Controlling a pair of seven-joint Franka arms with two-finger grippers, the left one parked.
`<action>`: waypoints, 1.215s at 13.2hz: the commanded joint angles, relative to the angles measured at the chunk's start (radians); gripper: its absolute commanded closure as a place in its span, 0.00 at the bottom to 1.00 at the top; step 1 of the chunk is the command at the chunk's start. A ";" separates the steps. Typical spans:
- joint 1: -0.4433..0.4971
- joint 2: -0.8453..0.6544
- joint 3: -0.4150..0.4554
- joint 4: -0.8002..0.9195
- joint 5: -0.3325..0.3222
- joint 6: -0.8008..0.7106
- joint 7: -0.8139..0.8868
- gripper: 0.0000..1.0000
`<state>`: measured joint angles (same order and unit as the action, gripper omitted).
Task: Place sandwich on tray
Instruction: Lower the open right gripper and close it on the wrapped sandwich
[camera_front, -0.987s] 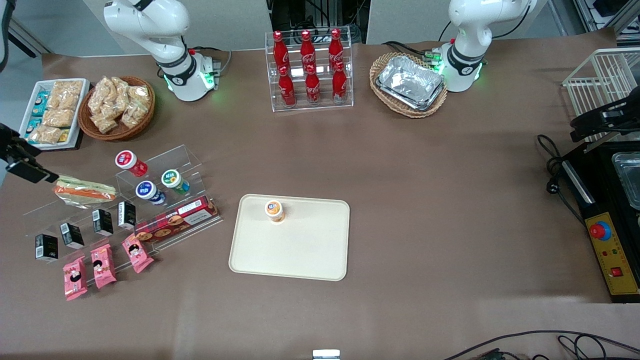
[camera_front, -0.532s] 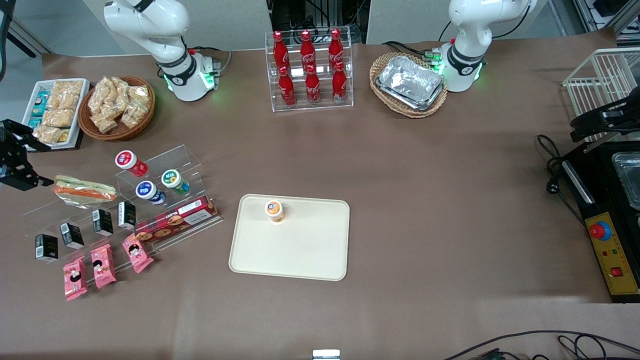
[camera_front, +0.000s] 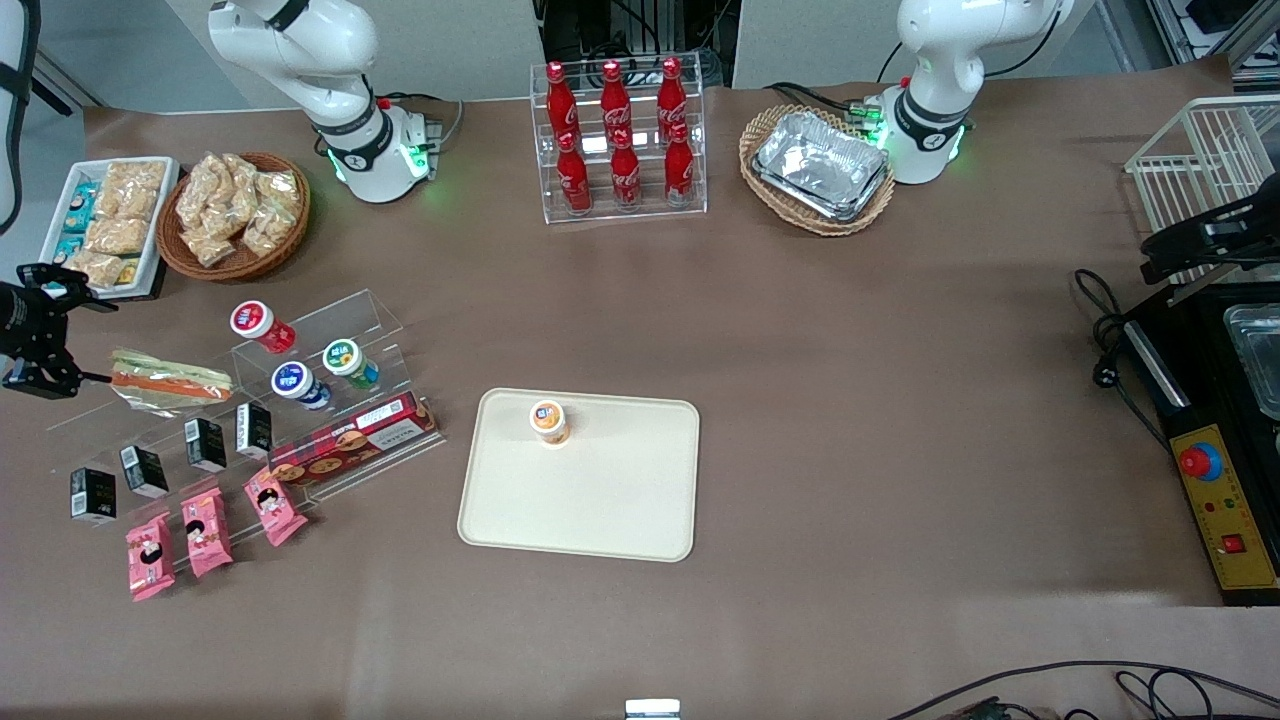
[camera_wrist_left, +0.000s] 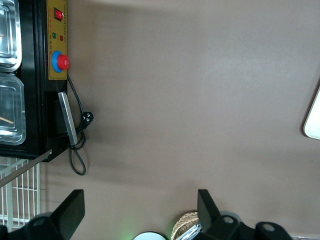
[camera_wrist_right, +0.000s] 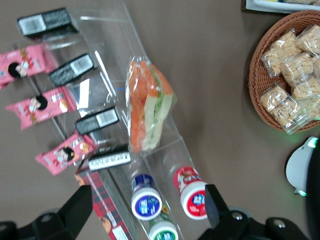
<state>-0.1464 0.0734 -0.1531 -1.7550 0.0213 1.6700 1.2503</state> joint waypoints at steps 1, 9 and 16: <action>-0.016 0.052 -0.002 0.019 -0.031 0.048 0.098 0.00; -0.021 0.059 -0.006 -0.126 -0.061 0.252 0.222 0.00; -0.021 0.029 -0.016 -0.184 -0.061 0.296 0.230 0.01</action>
<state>-0.1602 0.1484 -0.1714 -1.8771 -0.0179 1.9165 1.4574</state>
